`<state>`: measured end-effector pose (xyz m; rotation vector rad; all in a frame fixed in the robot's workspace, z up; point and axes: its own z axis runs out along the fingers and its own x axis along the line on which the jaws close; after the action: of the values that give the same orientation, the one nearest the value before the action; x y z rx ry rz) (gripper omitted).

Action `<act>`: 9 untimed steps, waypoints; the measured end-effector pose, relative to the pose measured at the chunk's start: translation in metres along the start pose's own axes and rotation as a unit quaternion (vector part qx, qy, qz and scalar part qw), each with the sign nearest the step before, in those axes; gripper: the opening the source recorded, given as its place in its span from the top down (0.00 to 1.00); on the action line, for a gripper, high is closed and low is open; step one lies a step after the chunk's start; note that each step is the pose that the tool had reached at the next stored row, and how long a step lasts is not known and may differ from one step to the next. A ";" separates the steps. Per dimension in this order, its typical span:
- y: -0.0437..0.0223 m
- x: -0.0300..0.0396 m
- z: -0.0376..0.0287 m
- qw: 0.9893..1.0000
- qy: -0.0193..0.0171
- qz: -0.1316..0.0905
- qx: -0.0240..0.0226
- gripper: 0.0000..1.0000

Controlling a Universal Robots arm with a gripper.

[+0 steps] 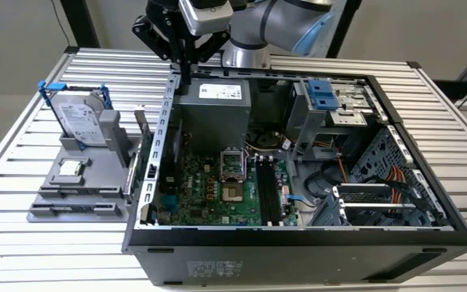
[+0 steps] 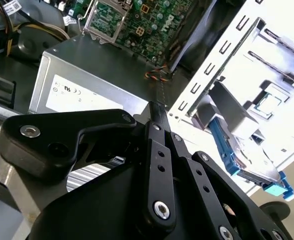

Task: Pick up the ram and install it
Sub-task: 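Reach for the ram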

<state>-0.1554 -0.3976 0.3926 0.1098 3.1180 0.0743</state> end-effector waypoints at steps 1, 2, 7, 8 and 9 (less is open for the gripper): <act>-0.0001 0.0011 0.0000 1.000 0.000 0.000 0.000 1.00; -0.0002 0.0023 -0.0001 1.000 0.000 0.000 0.000 1.00; -0.0006 0.0091 -0.0002 1.000 0.000 0.000 0.000 1.00; -0.0007 0.0106 -0.0003 1.000 0.000 0.000 0.000 1.00; -0.0009 0.0121 -0.0003 1.000 0.000 0.000 0.000 1.00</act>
<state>-0.1676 -0.3976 0.3926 0.1099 3.1181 0.0743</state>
